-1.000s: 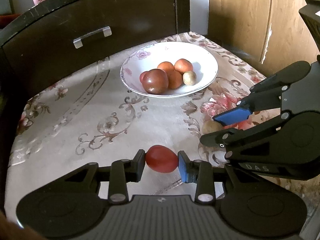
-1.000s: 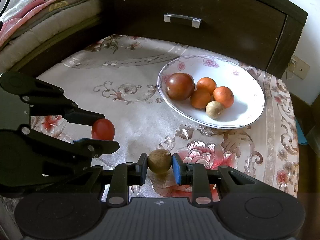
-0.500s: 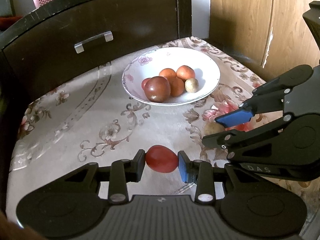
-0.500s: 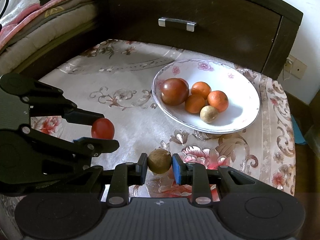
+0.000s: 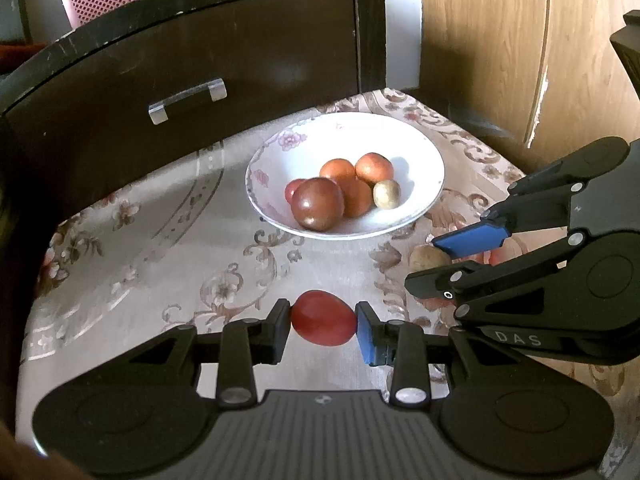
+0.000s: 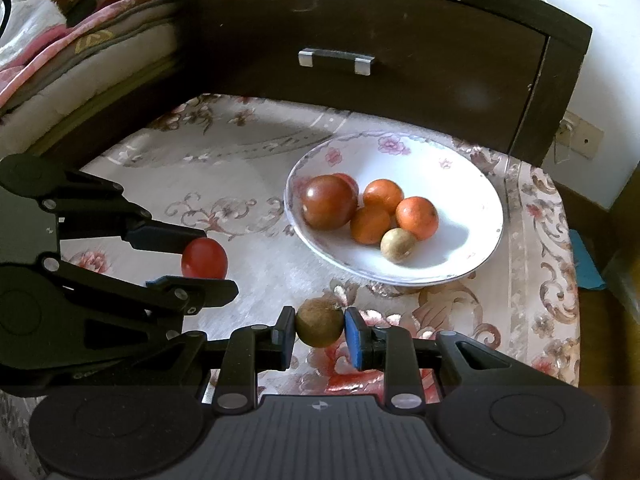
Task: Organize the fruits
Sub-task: 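Lift the red tomato and brown fruit and move both tools toward the bowl, then lower both fruits into the white bowl and open both tools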
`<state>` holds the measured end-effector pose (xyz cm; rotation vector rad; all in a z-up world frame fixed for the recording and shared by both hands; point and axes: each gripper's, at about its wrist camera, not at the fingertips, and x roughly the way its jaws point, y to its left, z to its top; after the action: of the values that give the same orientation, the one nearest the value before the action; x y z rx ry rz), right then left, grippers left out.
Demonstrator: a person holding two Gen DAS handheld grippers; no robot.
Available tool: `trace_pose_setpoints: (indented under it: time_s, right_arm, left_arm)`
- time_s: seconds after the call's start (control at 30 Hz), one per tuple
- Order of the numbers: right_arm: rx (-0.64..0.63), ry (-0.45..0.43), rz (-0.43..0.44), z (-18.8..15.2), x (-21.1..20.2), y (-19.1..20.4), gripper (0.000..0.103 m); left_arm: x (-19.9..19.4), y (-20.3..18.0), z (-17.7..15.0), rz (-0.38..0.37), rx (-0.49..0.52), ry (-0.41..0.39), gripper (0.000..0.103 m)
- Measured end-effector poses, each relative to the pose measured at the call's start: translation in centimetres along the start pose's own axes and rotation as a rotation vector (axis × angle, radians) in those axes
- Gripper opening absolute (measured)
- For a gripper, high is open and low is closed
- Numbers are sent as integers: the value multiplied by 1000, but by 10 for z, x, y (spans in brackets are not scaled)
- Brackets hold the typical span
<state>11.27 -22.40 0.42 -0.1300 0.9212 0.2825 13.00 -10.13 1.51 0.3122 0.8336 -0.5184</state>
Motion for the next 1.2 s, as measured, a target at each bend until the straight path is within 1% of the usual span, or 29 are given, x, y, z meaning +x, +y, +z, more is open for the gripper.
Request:
trace_pose_setpoints:
  time_s: [0.4,0.63,0.9,1.07,1.2]
  right_arm:
    - [14,-21,-22,13,5,-12,22]
    - [49,-41,-35,24,9,-27,22]
    - [74,-69,-62,40,23,-49,24]
    - [97,-79,-56,48,33,-63,24]
    - [89,-83,-67,53,40,-65,24]
  left_arm:
    - [9,4,15,3,-4,-30,43]
    - [18,5,31,8,-5,-57,43]
    - [38,7,57,16,-5,-85,42]
    - [50,8,67,22,-1,-102,41]
    - [60,11,70,22,-14,-90,41]
